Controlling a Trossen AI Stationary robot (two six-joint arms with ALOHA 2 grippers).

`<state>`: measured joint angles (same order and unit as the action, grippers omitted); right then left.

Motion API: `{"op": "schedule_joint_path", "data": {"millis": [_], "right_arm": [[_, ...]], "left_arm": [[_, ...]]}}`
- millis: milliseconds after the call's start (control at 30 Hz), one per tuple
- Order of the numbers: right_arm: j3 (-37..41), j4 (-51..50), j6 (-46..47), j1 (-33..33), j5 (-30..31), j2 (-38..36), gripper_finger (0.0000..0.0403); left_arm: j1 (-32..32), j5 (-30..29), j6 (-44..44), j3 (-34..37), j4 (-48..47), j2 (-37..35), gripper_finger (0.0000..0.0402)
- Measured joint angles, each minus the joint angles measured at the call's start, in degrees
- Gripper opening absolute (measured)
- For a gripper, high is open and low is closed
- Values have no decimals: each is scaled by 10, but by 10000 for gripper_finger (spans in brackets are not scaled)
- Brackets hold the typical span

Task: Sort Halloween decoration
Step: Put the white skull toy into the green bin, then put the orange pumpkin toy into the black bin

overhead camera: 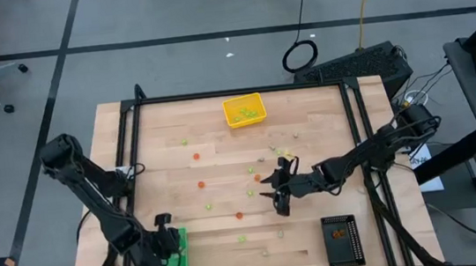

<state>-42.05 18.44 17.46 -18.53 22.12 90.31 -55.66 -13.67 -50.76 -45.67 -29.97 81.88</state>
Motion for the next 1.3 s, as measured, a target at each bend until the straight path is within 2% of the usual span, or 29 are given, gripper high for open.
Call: {"op": "schedule_joint_path", "data": {"millis": [133, 333, 567, 800, 900, 1133, 1300], "right_arm": [[0, 52, -1, -3, -10, 33, 169], [0, 88, 0, -3, -13, 72, 169], [-15, 92, -32, -2, -13, 75, 169], [-51, 90, -63, 10, -13, 75, 169], [-73, 83, -78, 17, -14, 75, 169], [-140, 84, -125, 56, -17, 103, 169], [-220, 79, -125, 104, -86, 177, 169]], "left_arm": [[0, -15, -53, 0, 2, 10, 74], [0, 0, -74, 0, 8, 9, 107], [7, 7, -103, 0, 5, 6, 142], [16, 1, -91, -15, 8, -21, 146], [16, -69, -40, -21, 4, -41, 145], [17, -309, 98, -22, 5, -86, 143], [17, -438, 188, -22, 5, -90, 143]]}}
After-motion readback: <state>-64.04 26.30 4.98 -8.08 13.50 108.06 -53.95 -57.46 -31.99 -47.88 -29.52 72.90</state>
